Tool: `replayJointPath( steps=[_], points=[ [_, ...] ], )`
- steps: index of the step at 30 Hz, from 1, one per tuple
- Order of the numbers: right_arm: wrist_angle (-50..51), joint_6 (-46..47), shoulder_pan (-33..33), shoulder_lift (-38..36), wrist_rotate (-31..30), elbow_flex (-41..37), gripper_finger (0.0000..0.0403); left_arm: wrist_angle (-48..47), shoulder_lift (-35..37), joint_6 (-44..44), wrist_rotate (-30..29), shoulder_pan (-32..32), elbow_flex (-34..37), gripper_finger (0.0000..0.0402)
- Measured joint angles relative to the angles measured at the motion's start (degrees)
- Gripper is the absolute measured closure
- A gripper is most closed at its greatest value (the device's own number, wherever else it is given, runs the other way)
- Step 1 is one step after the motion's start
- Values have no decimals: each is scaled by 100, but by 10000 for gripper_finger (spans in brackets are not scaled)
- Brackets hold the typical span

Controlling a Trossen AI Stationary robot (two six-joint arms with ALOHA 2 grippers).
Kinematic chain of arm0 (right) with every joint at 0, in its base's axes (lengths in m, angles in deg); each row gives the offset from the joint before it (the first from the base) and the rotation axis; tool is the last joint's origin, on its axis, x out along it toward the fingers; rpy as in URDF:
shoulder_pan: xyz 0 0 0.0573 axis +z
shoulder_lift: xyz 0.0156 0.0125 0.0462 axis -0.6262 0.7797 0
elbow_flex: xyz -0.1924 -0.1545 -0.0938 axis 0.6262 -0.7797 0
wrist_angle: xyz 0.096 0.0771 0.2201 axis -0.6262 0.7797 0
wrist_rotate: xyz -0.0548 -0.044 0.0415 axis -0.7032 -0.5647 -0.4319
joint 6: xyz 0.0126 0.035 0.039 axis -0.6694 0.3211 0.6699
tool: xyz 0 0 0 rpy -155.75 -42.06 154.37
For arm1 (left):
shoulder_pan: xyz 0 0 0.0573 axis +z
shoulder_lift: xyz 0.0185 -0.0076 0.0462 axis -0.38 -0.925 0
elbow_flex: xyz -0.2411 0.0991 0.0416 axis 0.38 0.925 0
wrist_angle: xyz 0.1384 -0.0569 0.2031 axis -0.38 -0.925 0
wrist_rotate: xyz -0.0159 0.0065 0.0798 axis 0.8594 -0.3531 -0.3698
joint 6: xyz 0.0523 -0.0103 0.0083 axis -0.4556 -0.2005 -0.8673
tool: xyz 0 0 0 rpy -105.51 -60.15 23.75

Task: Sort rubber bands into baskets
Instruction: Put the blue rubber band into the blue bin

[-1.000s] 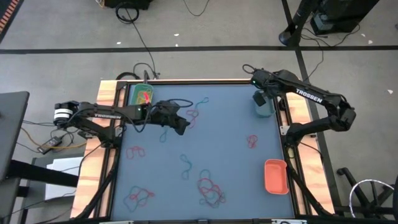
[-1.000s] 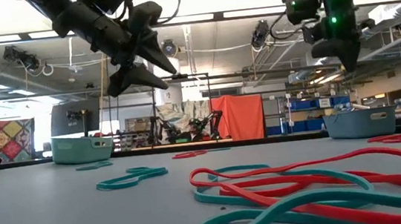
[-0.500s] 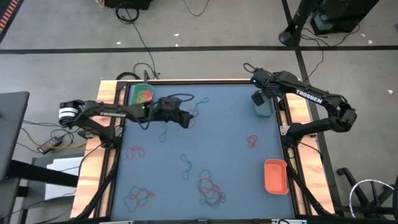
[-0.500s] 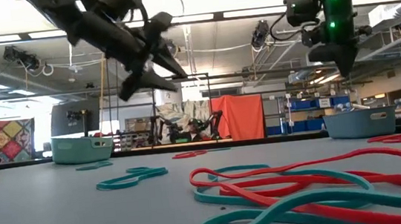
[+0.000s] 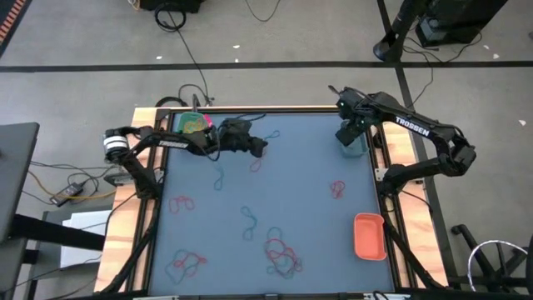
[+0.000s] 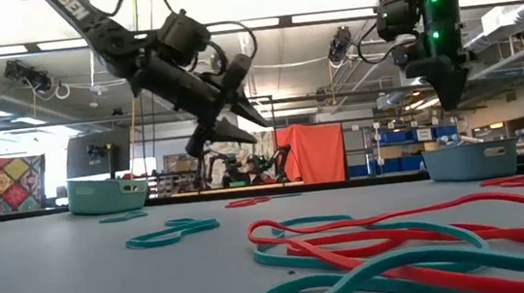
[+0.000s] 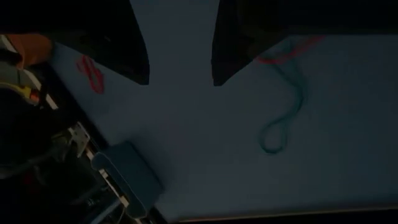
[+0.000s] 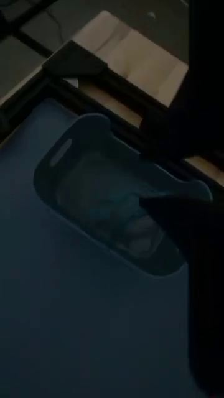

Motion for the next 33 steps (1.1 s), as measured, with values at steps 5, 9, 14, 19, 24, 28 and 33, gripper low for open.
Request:
replayJointPath(
  steps=[5, 9, 14, 19, 24, 28, 33],
  points=[
    [-2, 258, -186, 22, -267, 0, 204, -115, -431, -743, 122, 140, -563, 225],
    [-92, 522, -182, -62, 142, 0, 175, -965, -713, -1541, 178, 389, -1190, 225],
    [-361, 930, 53, -141, 687, 0, 174, -2310, -1164, -2614, 450, 699, -2029, 225],
    [-735, 1170, 272, -144, 719, 0, 176, -2872, -1712, -3238, 456, 904, -2505, 225],
    [-822, 1413, 407, -144, 800, 0, 176, -3525, -2218, -3158, 691, 1083, -3022, 225],
    [-807, 1489, 501, -144, 805, 0, 176, -4307, -2600, -3326, 729, 1190, -3545, 231],
    [-756, 1494, 556, -144, 805, 0, 176, -4886, -2939, -3633, 697, 1162, -4079, 243]
  ],
)
